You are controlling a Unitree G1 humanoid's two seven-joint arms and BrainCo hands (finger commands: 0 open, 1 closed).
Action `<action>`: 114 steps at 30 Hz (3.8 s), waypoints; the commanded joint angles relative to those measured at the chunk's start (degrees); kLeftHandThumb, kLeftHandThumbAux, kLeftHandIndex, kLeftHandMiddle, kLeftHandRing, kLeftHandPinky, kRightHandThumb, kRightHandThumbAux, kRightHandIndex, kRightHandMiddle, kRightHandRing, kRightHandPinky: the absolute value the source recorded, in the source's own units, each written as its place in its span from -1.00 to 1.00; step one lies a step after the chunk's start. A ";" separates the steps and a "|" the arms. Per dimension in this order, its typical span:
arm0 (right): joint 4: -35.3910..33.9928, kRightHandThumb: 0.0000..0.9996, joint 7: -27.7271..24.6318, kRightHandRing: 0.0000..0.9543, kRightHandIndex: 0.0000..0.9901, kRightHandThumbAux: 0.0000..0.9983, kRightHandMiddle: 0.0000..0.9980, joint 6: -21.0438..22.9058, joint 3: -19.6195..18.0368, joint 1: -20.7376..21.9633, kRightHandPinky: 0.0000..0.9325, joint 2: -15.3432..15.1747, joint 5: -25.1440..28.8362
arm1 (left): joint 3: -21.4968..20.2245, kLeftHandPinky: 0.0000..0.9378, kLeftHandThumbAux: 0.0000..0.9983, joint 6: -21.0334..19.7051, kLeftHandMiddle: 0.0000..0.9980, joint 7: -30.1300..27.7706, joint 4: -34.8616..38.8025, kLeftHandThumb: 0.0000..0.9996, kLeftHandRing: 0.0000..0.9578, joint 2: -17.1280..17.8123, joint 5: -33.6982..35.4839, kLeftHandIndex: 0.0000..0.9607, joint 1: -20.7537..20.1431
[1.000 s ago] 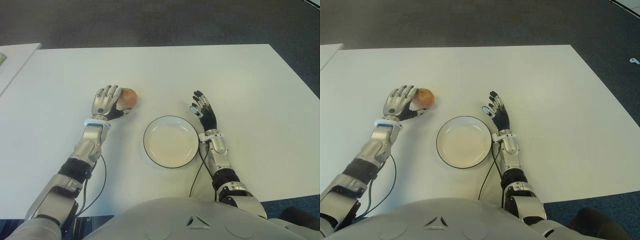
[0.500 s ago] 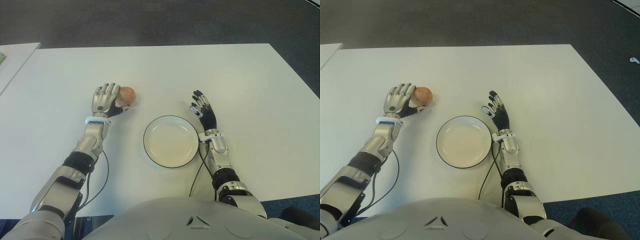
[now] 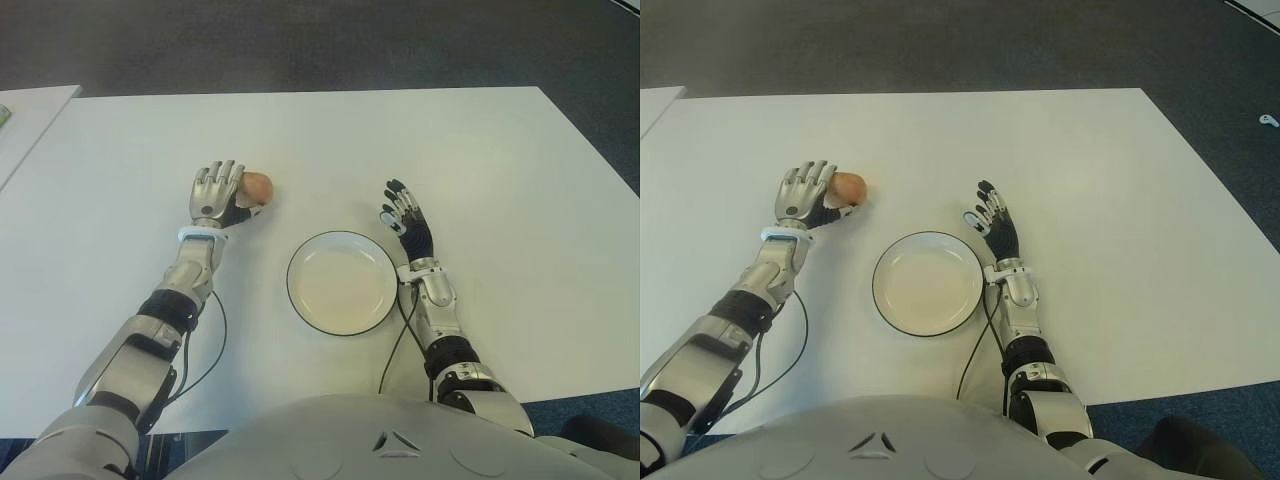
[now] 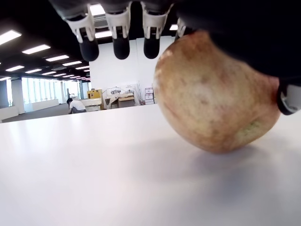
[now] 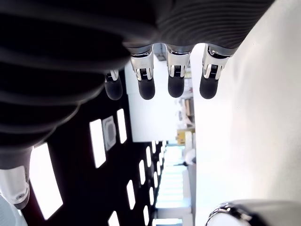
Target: Put the apples into the plate.
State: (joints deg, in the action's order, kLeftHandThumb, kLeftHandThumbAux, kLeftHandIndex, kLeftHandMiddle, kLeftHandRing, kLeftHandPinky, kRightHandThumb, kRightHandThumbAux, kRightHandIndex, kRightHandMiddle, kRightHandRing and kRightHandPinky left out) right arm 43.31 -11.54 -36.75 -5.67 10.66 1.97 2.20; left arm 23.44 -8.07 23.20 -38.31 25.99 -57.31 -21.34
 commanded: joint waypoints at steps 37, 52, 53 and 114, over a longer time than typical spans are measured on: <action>8.77 -0.74 -0.66 -1.00 -1.00 0.05 -1.00 -0.76 -1.75 -10.00 -0.95 2.17 2.52 | 4.43 -1.00 -0.46 5.50 -1.00 3.34 -13.66 -0.41 -1.00 -2.15 3.75 -1.00 -7.35; 8.29 -0.76 -1.08 -1.00 -1.00 0.05 -1.00 -0.21 -1.62 -10.18 -0.96 2.07 2.55 | 4.68 -0.97 -0.42 6.75 -1.00 4.82 -15.20 -0.41 -1.00 -3.05 5.24 -1.00 -8.22; 8.19 -0.76 -1.06 -1.00 -1.00 0.05 -1.00 -0.20 -1.61 -10.27 -0.96 2.09 2.54 | 4.61 -0.97 -0.42 6.93 -1.00 4.85 -15.17 -0.41 -1.00 -3.09 5.50 -1.00 -8.18; 3.61 -0.68 -2.98 -0.85 -0.91 0.06 -0.86 1.03 -5.52 -13.05 -0.77 2.40 7.63 | 7.14 0.63 0.33 6.47 0.04 5.44 -34.39 0.69 0.56 -10.71 10.62 -0.16 -10.23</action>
State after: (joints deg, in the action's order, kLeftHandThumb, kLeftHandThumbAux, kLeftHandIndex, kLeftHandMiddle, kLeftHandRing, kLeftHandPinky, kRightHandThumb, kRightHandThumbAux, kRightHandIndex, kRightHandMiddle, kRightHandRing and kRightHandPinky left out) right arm 40.59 -14.19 -37.22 -8.92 9.64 2.85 6.38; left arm 28.24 1.18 32.19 -67.75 18.06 -46.67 -37.60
